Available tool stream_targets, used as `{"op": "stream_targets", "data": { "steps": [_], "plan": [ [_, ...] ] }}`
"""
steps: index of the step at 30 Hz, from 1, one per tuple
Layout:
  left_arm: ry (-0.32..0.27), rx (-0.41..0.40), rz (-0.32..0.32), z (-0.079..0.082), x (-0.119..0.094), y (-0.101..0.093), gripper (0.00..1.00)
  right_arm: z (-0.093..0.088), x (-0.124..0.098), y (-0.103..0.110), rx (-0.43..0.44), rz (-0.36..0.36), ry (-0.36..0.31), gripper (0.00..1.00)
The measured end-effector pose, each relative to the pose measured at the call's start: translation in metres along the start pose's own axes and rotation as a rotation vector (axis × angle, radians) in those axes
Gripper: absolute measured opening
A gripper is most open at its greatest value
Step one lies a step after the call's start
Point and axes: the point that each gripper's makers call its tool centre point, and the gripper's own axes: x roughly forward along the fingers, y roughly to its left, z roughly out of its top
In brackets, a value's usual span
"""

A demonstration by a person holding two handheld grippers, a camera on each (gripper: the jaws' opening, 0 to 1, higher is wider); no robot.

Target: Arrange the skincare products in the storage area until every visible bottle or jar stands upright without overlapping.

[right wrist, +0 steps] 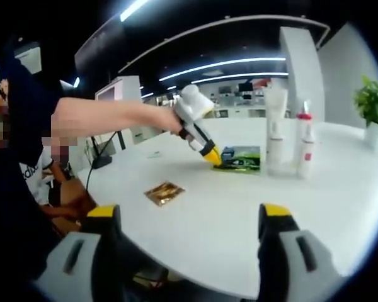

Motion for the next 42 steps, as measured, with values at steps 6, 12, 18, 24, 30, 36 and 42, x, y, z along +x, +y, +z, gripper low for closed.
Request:
{"op": "stream_targets", "data": {
  "steps": [6, 12, 18, 24, 30, 36, 42],
  "plan": [
    [0.001, 0.002, 0.005, 0.000, 0.000, 0.001, 0.00, 0.004, -0.001, 0.000, 0.003, 0.001, -0.013, 0.90],
    [-0.001, -0.003, 0.006, 0.000, -0.001, 0.001, 0.00, 0.004, -0.001, 0.001, 0.005, 0.001, -0.012, 0.90],
    [-0.004, 0.000, 0.009, 0.000, -0.003, 0.002, 0.00, 0.003, 0.001, 0.000, 0.003, -0.002, -0.006, 0.90],
    [-0.039, -0.004, 0.027, 0.004, -0.013, 0.002, 0.00, -0.001, 0.002, 0.000, 0.008, -0.002, 0.007, 0.91],
    [-0.098, -0.043, 0.029, 0.007, -0.024, -0.004, 0.00, 0.000, 0.003, 0.005, 0.011, 0.020, 0.001, 0.91],
    [-0.139, -0.073, 0.048, 0.002, -0.039, -0.008, 0.00, 0.000, 0.003, 0.011, 0.009, 0.032, 0.000, 0.91],
    [-0.236, -0.115, 0.052, 0.001, -0.057, -0.021, 0.00, 0.002, 0.004, 0.022, -0.006, 0.042, 0.001, 0.91]
  ]
}}
